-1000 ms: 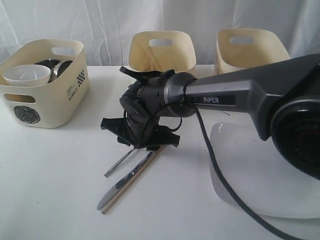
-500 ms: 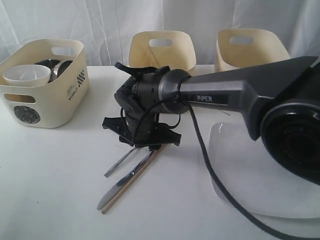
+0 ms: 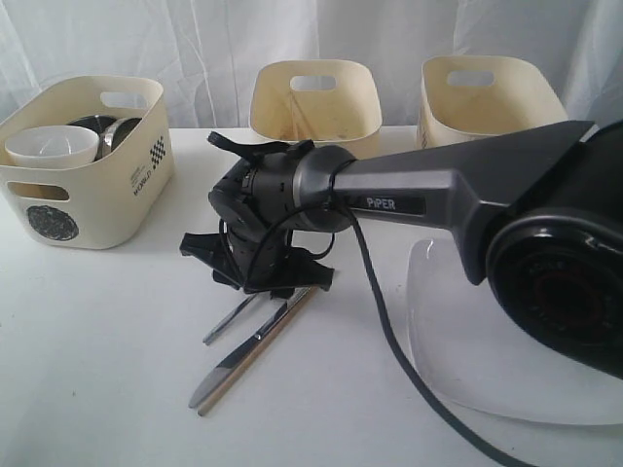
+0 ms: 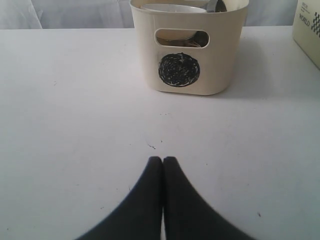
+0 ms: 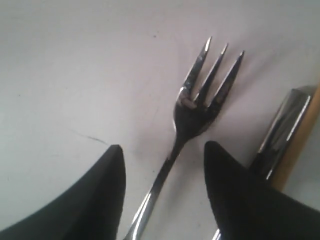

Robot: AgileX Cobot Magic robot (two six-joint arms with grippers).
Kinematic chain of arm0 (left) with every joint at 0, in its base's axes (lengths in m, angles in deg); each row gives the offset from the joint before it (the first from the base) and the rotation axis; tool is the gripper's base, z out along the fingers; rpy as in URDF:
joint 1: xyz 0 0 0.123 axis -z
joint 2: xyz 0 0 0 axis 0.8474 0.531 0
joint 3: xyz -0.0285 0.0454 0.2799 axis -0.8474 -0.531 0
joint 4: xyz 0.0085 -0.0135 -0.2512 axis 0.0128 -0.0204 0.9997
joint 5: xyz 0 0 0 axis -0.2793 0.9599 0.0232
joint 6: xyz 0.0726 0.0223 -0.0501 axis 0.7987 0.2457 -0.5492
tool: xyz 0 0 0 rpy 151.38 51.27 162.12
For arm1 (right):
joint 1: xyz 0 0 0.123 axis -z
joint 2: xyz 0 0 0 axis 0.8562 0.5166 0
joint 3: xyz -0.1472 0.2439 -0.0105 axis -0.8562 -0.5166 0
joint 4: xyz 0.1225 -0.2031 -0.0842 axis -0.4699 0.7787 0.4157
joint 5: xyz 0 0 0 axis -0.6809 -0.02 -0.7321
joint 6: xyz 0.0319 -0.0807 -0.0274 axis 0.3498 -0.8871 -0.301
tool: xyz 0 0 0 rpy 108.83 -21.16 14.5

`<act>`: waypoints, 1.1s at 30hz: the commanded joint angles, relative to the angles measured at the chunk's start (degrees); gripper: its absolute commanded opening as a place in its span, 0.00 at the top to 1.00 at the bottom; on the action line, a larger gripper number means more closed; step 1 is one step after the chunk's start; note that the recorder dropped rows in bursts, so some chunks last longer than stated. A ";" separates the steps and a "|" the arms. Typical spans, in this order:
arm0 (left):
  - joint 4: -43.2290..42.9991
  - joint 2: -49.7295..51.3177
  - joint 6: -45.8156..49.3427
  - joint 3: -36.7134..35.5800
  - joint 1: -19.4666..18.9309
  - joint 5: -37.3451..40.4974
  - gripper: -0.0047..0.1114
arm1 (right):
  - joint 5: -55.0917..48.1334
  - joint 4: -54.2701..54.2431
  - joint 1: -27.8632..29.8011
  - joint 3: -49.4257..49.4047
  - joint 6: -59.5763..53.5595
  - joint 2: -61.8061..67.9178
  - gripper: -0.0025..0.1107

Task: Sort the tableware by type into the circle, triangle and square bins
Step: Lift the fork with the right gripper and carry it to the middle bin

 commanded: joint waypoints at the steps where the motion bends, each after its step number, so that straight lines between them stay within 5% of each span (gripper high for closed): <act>1: 0.22 -0.30 -0.23 -0.16 -0.03 0.18 0.96 | 0.19 -3.55 -0.43 1.20 0.25 2.05 0.56; 8: 0.22 -0.30 -0.23 -0.16 -0.03 0.18 0.96 | -1.07 -3.93 -0.63 1.12 0.25 3.12 0.60; 18: 0.22 -0.30 -0.23 -0.16 -0.03 0.18 0.96 | -8.38 -0.39 -0.63 1.00 -0.14 3.12 0.98; 23: 0.22 -0.30 -0.34 -0.16 -0.03 0.18 0.96 | -8.08 0.28 -0.63 1.00 -2.15 1.98 0.98; 33: 0.22 -0.30 -0.34 -0.16 -0.03 0.18 0.96 | 11.82 0.97 1.07 -8.95 -7.55 -10.06 0.98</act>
